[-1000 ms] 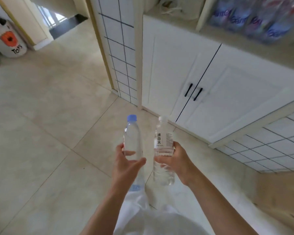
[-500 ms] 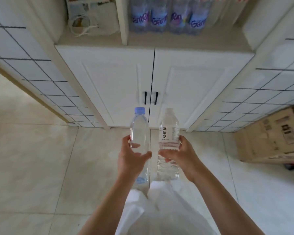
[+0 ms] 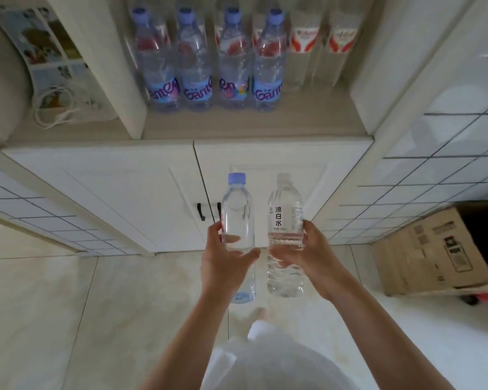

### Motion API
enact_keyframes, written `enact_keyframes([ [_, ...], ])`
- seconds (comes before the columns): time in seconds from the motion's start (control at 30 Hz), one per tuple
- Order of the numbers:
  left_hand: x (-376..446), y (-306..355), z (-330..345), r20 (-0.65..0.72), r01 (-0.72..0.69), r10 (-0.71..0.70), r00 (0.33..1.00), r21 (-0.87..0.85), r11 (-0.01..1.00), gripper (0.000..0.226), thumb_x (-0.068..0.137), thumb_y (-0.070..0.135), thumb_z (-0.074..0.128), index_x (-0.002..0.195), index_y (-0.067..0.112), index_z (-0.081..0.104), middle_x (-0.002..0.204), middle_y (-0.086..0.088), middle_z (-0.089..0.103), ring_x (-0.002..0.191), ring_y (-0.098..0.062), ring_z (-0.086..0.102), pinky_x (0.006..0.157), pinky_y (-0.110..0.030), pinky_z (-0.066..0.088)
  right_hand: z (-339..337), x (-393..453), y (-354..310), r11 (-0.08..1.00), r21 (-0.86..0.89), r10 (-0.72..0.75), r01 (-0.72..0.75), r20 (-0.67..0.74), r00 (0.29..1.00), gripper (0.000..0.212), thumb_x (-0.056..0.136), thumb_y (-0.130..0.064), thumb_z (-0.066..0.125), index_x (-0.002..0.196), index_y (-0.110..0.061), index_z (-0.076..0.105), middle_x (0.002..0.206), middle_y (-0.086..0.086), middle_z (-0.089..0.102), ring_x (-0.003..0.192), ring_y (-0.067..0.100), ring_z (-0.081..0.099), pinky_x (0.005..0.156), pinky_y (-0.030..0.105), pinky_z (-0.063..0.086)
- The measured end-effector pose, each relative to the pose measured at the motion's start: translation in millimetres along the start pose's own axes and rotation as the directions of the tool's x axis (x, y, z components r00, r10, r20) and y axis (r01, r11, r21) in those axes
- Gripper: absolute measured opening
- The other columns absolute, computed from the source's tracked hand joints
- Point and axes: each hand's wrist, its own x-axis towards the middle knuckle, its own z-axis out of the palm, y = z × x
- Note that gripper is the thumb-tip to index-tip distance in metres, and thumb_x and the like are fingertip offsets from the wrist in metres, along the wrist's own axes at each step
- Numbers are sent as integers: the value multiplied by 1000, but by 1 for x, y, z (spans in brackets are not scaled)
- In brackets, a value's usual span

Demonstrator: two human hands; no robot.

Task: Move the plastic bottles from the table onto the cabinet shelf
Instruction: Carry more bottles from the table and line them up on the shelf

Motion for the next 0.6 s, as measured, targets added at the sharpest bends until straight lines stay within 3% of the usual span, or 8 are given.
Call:
enact_keyframes([
  [0.17, 37, 42, 23, -16, -44, 44, 999, -35, 998, 69, 60, 28, 85, 117, 35, 46, 95, 18, 65, 71, 23, 57, 60, -20, 44, -31, 39, -36, 998, 20, -67, 67, -3, 998, 59, 61, -5, 85, 113, -18, 58, 99, 3, 74, 91, 23, 72, 77, 45, 60],
  [0.27, 61, 66, 27, -16, -106, 105, 994, -64, 992, 70, 59, 24, 86, 115, 38, 46, 93, 20, 63, 69, 18, 61, 63, -24, 49, -43, 59, -55, 994, 33, -108, 108, -10, 994, 67, 55, -10, 85, 115, -22, 57, 100, -2, 74, 90, 17, 72, 72, 33, 59],
  [0.43, 108, 105, 27, 25, -238, 241, 970, -76, 968, 76, 53, 34, 85, 118, 41, 46, 99, 19, 67, 76, 4, 68, 75, -40, 60, -52, 99, -87, 981, 44, -184, 187, -67, 981, 74, 58, 0, 87, 120, -25, 55, 102, -8, 73, 88, 7, 72, 64, 19, 55],
  [0.53, 139, 129, 28, 59, -347, 350, 935, -58, 936, 78, 56, 29, 88, 120, 41, 43, 96, 33, 64, 79, 13, 64, 78, -36, 58, -51, 122, -111, 967, 36, -246, 252, -128, 961, 80, 52, -4, 87, 121, -25, 53, 103, -10, 72, 89, 4, 71, 64, 17, 55],
  [0.6, 158, 144, 29, 90, -382, 389, 917, -87, 920, 77, 57, 27, 88, 117, 42, 43, 96, 34, 63, 81, 9, 65, 76, -34, 58, -49, 136, -129, 954, 8, -295, 300, -166, 941, 85, 47, -11, 86, 123, -26, 51, 104, -11, 71, 90, 1, 69, 67, 18, 55],
])
